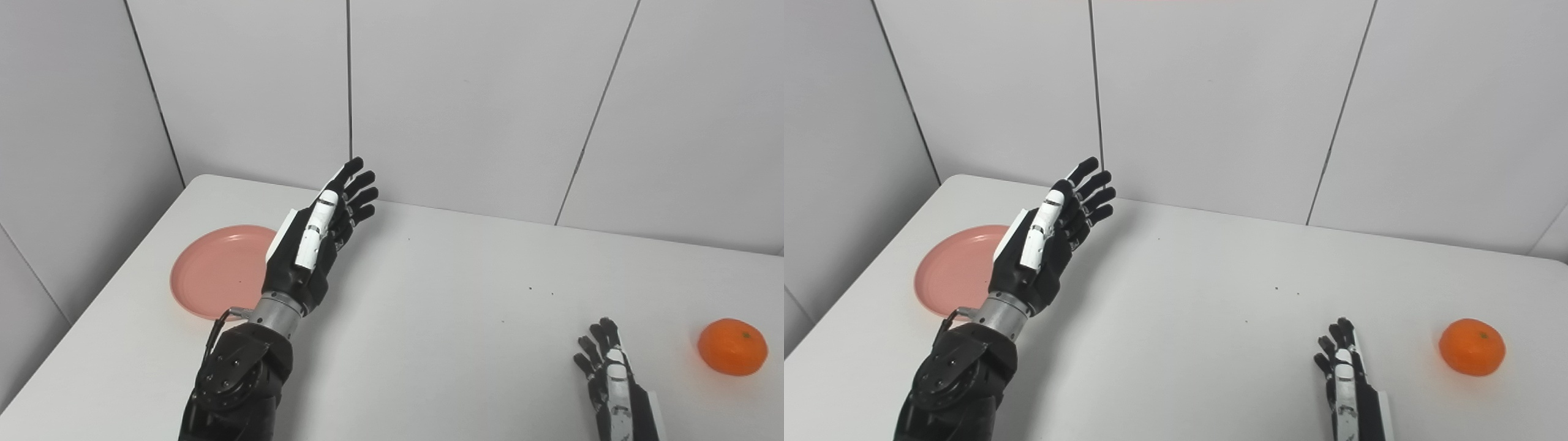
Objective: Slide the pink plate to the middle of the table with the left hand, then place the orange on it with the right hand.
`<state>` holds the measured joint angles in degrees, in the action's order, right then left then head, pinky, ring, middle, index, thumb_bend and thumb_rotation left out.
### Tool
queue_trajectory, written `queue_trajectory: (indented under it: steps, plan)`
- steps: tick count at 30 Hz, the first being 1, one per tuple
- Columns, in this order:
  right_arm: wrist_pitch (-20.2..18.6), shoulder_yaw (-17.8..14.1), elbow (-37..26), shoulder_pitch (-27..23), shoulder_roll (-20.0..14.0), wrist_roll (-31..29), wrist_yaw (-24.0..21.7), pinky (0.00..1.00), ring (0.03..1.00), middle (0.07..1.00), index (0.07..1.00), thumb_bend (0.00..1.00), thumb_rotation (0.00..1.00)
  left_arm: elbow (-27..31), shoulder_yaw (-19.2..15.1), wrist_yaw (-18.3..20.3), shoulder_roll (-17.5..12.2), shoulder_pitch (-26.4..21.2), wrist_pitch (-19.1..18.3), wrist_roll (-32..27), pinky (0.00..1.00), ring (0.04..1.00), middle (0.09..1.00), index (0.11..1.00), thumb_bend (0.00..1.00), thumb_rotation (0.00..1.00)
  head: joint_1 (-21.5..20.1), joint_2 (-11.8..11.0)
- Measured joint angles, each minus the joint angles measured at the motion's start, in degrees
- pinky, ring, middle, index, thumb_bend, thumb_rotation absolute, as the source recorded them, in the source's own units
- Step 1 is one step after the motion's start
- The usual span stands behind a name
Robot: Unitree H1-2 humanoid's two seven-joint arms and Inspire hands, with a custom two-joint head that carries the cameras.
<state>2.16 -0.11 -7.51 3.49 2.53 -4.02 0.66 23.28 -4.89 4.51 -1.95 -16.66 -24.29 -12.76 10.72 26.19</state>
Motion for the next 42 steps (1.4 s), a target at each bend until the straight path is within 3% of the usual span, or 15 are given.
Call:
queue_trajectory:
  steps: [4, 9, 22, 42]
  plan:
    - [0.0, 0.0, 0.0, 0.0, 0.0, 0.1, 0.0, 0.92, 0.929, 0.949, 0.958, 0.16, 1.00, -0.6, -1.9, -0.1, -2.0, -2.2, -0.2, -1.2, 0.91, 0.908, 0.921, 0.908, 0.39, 1.00, 0.4, -0.3]
    - [0.0, 0.0, 0.1, 0.0, 0.0, 0.0, 0.0, 0.91, 0.928, 0.946, 0.955, 0.14, 1.00, -5.4, -5.2, 0.0, -5.5, -3.7, 0.4, -2.1, 0.91, 0.904, 0.918, 0.907, 0.39, 1.00, 0.4, -0.4]
    - [0.0, -0.2, 0.1, -0.1, -0.3, -0.6, -0.2, 0.94, 0.943, 0.961, 0.967, 0.12, 1.00, -12.0, -11.3, -0.3, -8.8, -6.0, 1.0, -5.1, 0.92, 0.919, 0.926, 0.912, 0.36, 1.00, 2.2, -1.4]
    - [0.0, -0.6, 0.2, -0.2, -0.5, -2.3, -0.2, 0.94, 0.944, 0.962, 0.966, 0.11, 1.00, -21.7, -15.4, 0.2, -15.2, -9.3, 1.5, -9.5, 0.95, 0.948, 0.956, 0.946, 0.34, 1.00, 3.5, -1.6]
